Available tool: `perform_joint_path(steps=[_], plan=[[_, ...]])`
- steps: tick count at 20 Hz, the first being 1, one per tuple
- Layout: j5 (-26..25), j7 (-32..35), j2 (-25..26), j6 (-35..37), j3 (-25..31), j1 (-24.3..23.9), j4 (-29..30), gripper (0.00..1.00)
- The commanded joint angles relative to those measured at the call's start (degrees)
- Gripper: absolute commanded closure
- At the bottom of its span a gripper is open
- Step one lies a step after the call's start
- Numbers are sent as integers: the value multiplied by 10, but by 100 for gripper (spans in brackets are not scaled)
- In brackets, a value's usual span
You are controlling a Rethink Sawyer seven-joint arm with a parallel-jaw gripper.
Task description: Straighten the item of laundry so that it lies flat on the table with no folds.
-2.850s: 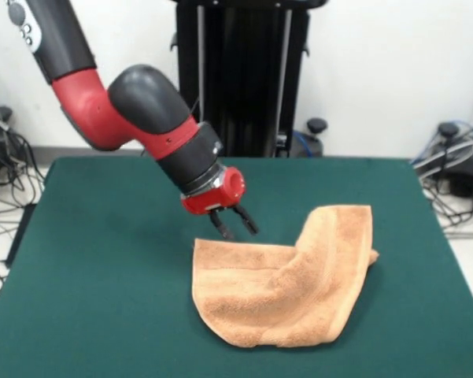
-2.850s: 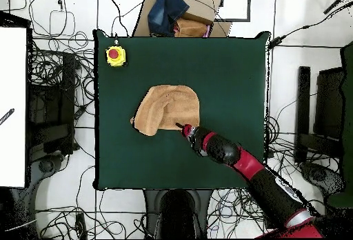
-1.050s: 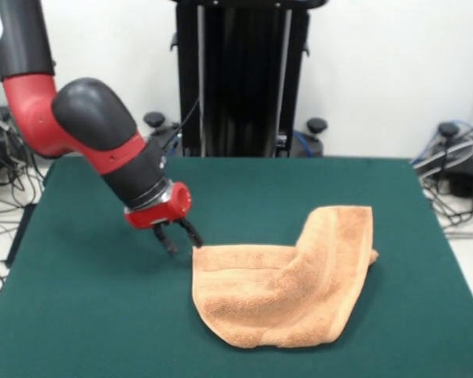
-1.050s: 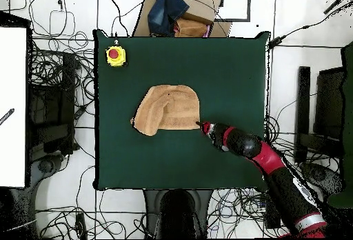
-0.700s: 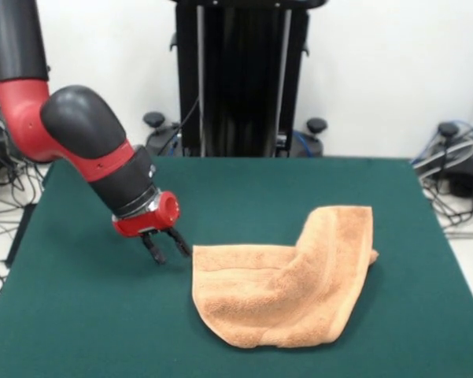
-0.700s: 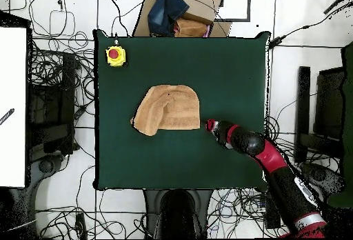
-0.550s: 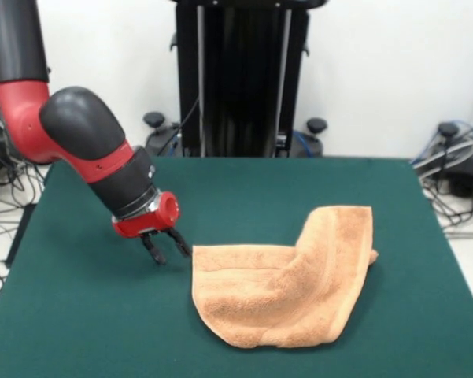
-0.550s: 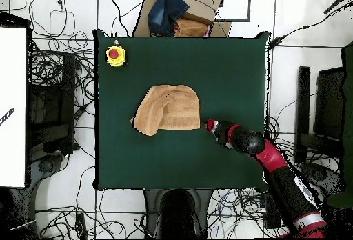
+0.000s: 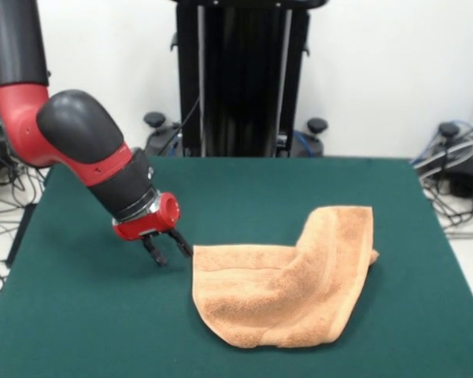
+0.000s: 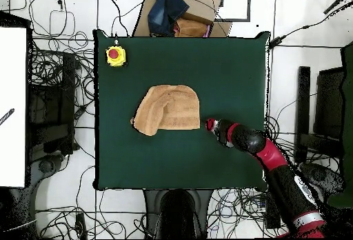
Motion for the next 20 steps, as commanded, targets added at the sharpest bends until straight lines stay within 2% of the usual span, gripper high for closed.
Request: perform_joint_path(steps=[1, 13, 20], plan=[[-38, -85, 93, -65, 20, 30, -75, 0], [-44, -61, 167, -128, 36, 18, -59, 0], [-42, -27, 165, -137, 35, 19, -35, 0]])
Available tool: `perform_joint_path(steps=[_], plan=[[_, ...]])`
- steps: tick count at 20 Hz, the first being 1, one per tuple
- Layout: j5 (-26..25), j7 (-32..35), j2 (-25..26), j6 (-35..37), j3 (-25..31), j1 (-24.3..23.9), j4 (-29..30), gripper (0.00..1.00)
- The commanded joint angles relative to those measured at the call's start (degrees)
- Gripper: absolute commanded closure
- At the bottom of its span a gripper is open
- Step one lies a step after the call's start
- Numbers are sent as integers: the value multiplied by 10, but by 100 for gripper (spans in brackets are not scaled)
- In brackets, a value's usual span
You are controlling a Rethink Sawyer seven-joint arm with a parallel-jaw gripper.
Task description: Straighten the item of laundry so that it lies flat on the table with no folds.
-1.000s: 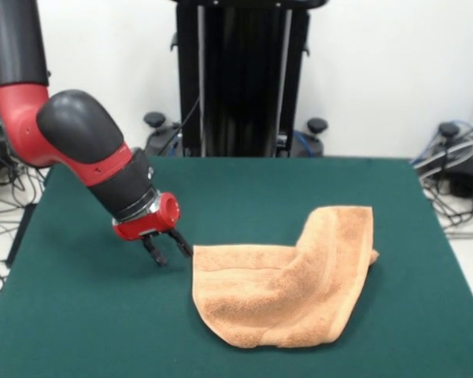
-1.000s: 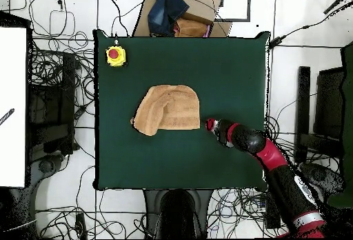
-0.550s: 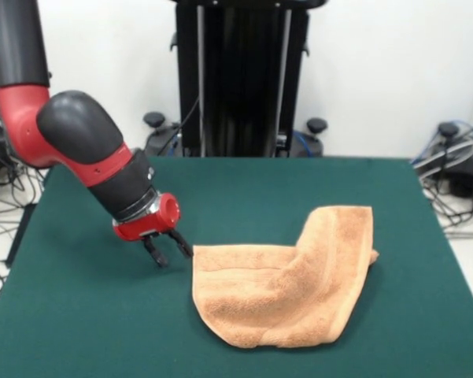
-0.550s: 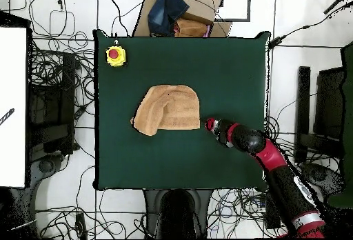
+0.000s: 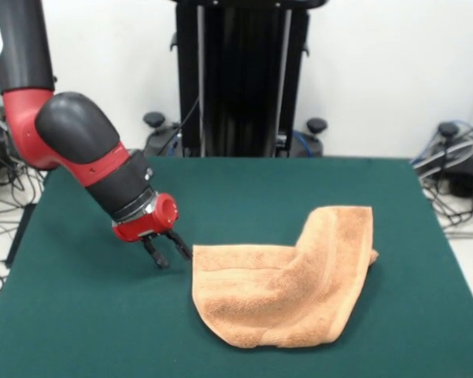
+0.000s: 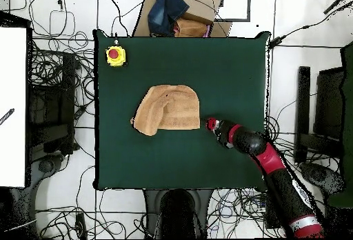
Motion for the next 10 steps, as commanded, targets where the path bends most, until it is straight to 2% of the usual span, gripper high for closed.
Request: perform_joint_path(steps=[1, 6, 10], plan=[[-42, -24, 132, -129, 14, 56, -34, 0], [-34, -23, 138, -125, 17, 54, -22, 0], [-33, 6, 132, -144, 11, 57, 10, 0]])
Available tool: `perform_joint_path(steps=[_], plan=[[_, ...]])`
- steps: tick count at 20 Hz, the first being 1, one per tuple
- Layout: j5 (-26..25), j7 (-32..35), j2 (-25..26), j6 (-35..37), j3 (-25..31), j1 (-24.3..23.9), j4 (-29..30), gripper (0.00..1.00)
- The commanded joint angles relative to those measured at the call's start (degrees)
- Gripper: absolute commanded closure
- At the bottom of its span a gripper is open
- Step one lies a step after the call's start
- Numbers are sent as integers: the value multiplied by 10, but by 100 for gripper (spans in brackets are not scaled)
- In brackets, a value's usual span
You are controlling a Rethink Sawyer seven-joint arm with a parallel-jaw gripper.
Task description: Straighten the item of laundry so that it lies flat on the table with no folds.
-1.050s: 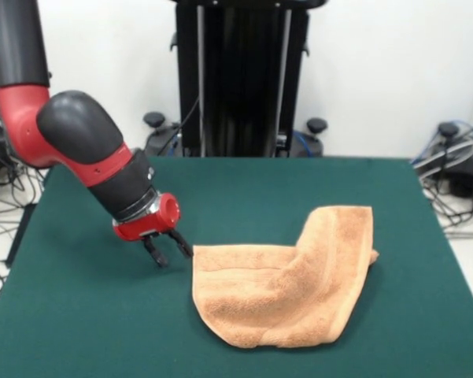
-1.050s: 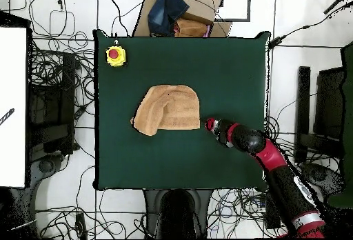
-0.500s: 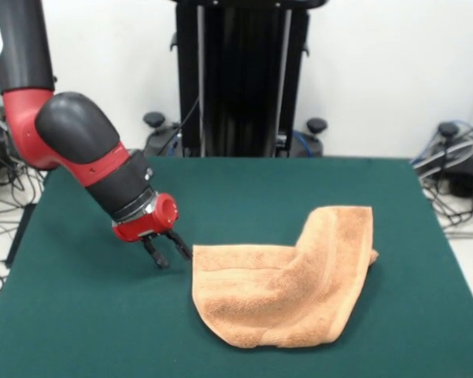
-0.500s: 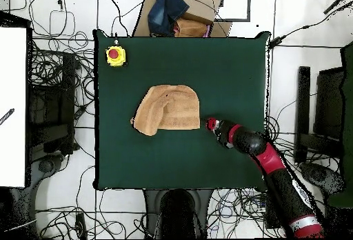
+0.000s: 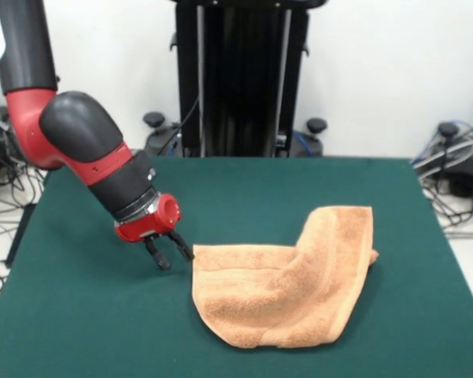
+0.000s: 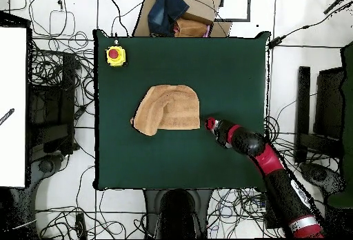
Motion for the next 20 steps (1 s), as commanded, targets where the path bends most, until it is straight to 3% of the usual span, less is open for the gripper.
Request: perform_joint_path(steps=[1, 12, 20], plan=[[-33, 11, 126, -126, 10, 60, 8, 0], [-7, 22, 123, -128, 19, 55, 69, 0], [3, 12, 135, -138, 22, 58, 70, 0]])
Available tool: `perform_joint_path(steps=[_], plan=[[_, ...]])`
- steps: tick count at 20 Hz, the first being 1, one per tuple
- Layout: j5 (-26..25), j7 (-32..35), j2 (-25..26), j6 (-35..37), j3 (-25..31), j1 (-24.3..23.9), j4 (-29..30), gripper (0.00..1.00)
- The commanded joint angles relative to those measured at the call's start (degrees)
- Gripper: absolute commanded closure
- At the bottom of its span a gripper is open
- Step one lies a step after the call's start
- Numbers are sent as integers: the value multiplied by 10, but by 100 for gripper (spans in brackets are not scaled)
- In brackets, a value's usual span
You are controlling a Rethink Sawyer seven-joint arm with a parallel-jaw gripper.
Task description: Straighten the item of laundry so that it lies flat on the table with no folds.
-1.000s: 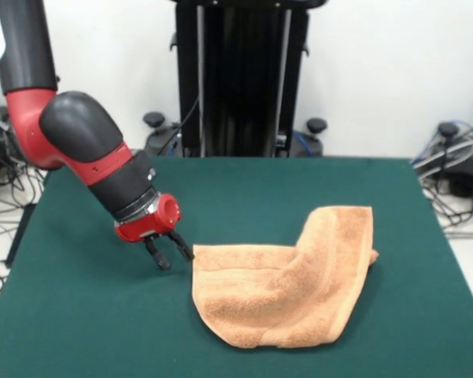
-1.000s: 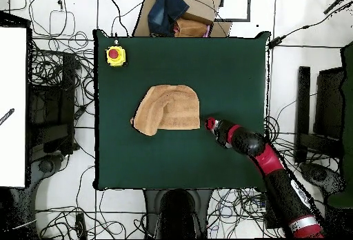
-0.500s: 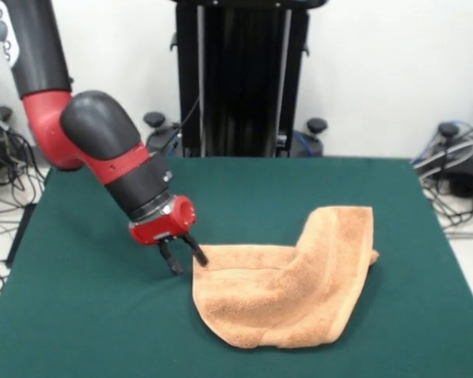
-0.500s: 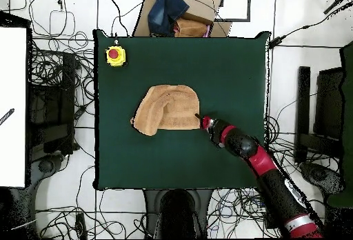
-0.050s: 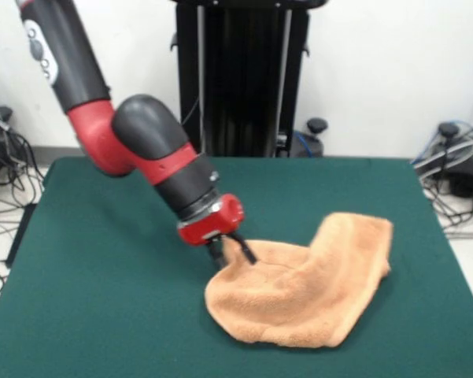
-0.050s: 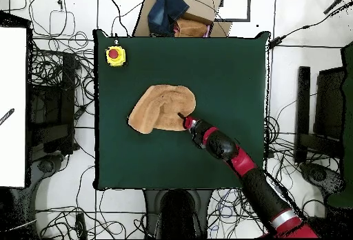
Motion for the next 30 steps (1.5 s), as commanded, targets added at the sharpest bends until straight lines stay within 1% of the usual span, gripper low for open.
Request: perform_joint_path(steps=[1, 4, 8, 12, 17, 21, 30], plan=[[3, 12, 61, 5, 19, 36, 2, 0], [6, 4, 53, 20, 7, 36, -15, 0], [11, -34, 54, 58, -7, 24, -57, 0], [7, -40, 49, 64, -22, 26, -86, 0], [-9, -5, 4, 39, -56, 54, -103, 0], [-14, 12, -23, 26, -72, 63, -95, 0], [-17, 49, -51, -15, -97, 76, -77, 0]])
